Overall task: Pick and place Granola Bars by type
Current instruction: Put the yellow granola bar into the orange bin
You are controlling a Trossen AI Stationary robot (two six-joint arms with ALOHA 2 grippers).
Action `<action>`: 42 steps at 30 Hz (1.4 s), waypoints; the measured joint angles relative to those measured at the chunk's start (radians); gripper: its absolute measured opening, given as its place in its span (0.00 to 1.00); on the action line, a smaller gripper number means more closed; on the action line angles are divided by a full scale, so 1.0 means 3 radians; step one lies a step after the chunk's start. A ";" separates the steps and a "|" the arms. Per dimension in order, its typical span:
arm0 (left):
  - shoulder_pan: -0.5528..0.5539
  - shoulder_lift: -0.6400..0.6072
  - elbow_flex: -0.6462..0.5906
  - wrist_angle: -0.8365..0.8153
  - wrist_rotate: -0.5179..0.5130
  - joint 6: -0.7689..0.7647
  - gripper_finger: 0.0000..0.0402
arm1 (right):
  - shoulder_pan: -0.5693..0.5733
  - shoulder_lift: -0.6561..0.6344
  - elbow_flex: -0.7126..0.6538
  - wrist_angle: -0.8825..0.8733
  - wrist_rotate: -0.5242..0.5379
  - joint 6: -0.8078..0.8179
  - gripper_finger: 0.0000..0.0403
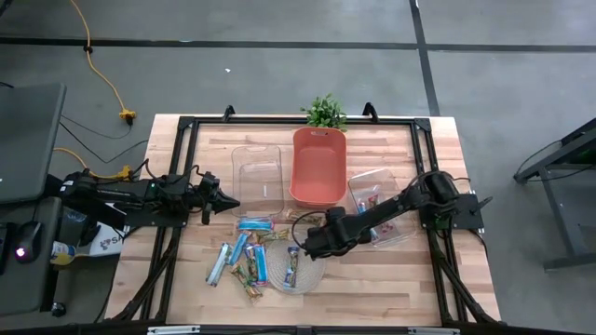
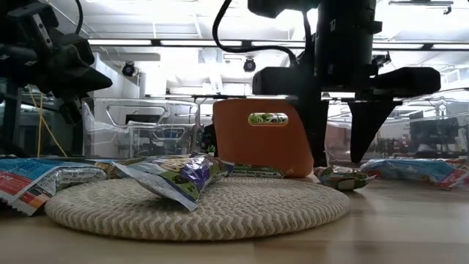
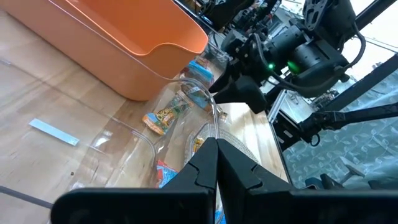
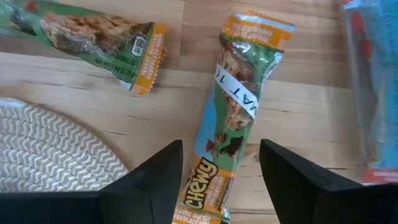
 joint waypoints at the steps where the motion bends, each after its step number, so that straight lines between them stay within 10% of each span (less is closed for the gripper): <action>1: 0.0001 0.0001 0.0000 0.0000 0.0000 0.0000 0.00 | -0.0003 0.0012 0.0001 0.0004 -0.0015 -0.0006 0.49; 32: 0.0001 0.0001 0.0000 0.0001 0.0000 0.0000 0.00 | -0.0054 -0.0017 0.0246 -0.0379 0.0018 -0.0165 0.49; 42: 0.0001 0.0000 0.0000 0.0000 -0.0001 0.0000 0.00 | -0.0055 -0.0022 0.0591 0.0027 0.0615 -0.0751 0.49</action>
